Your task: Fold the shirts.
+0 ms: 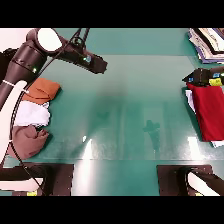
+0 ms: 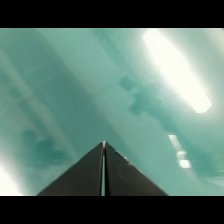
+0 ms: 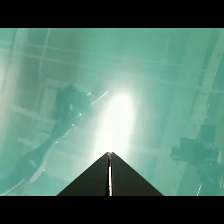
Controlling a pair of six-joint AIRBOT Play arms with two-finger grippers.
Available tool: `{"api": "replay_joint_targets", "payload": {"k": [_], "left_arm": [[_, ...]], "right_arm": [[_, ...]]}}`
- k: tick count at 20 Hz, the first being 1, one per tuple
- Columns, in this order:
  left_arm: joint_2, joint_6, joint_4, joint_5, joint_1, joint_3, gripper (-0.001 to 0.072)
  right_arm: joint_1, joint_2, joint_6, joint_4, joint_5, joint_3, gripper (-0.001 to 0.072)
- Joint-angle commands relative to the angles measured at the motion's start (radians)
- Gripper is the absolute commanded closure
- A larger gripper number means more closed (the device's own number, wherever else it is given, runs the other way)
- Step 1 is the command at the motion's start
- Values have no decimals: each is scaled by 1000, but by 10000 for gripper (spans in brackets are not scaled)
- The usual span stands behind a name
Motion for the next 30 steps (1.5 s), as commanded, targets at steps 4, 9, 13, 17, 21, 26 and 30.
{"api": "replay_joint_targets", "payload": {"k": [4, 9, 13, 17, 21, 26, 30], "left_arm": [[5, -111, 560, -110, 181, -2, 66], [-6, -242, 567, -79, 441, -157, 66], [-6, -256, 510, 74, 557, -394, 66], [-6, -256, 491, 169, 576, -498, 69], [11, -264, 481, 155, 576, -481, 680], [202, -264, 397, 153, 576, -399, 682], [454, -244, 343, 68, 529, -243, 683]], "right_arm": [[1, 0, 1, 1, -14, 0, 699], [1, -8, 1, 2, -38, -2, 699], [2, -52, 2, 11, -26, -2, 699], [2, -95, 2, 73, 8, -2, 699], [2, -98, 1, 111, -10, -1, 699], [2, -90, 1, 163, -19, 0, 699], [2, -22, 1, 193, -153, 0, 699]]}}
